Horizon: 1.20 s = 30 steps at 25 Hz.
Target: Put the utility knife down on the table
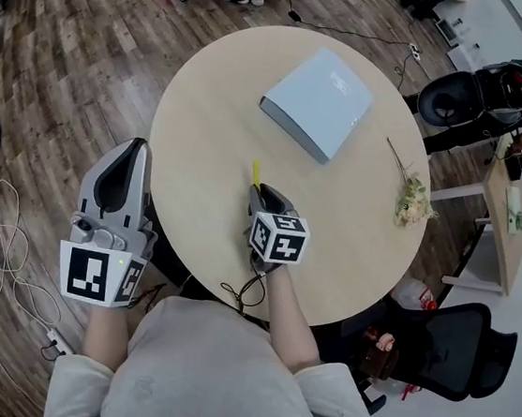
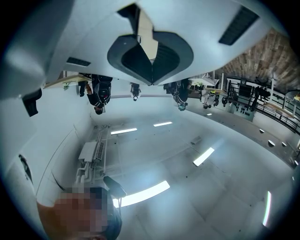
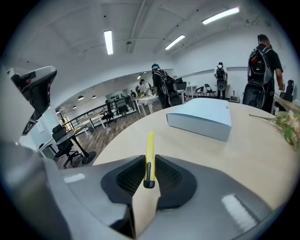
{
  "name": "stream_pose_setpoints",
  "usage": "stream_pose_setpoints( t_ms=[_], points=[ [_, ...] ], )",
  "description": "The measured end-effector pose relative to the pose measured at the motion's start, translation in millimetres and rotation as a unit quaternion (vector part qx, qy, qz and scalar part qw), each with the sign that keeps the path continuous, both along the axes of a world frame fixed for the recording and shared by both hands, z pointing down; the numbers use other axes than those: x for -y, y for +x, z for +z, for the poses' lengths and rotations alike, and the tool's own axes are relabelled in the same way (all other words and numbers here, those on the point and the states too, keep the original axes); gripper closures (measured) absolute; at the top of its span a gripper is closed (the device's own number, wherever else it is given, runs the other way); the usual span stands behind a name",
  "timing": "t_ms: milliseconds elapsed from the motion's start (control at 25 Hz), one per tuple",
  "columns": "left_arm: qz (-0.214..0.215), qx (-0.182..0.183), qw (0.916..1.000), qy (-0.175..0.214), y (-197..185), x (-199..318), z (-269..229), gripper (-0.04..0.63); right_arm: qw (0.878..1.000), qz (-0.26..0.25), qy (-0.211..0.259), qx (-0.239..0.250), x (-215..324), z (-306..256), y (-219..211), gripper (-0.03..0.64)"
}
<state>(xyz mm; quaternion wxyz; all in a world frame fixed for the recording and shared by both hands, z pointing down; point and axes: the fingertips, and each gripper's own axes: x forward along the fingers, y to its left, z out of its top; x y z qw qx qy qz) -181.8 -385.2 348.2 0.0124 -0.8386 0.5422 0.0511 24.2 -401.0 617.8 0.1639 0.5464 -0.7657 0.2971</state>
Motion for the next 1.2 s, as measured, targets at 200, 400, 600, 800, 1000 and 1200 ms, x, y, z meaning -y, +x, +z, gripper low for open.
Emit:
stream_pose_setpoints(
  t_ms=[200,400,600,800,1000,1200],
  points=[
    [-0.003,0.004,1.0000,-0.005,-3.5,0.8,4.1,0.586,1.000,0.003,-0.022,-0.002,-1.7,18.3,-0.7,0.543],
    [-0.006,0.007,0.9999,-0.007,-6.9,3.3,6.7,0.586,0.999,0.005,-0.038,-0.006,-0.4,33.1,-1.6,0.543],
    [-0.010,0.008,0.9999,-0.010,-9.3,5.9,8.2,0.586,0.998,0.014,-0.057,-0.006,0.2,44.5,0.6,0.543],
    [-0.014,0.009,0.9998,-0.013,-14.1,5.7,11.0,0.586,0.997,0.020,-0.072,-0.004,-1.1,55.2,-1.6,0.543],
    [-0.016,0.009,0.9997,-0.015,-17.8,4.7,12.7,0.586,0.996,0.025,-0.083,-0.007,-2.0,62.2,-2.7,0.543],
    [-0.020,0.008,0.9996,-0.017,-20.6,2.7,14.8,0.586,0.995,0.026,-0.091,-0.012,-3.7,67.9,-3.0,0.543]
  ],
)
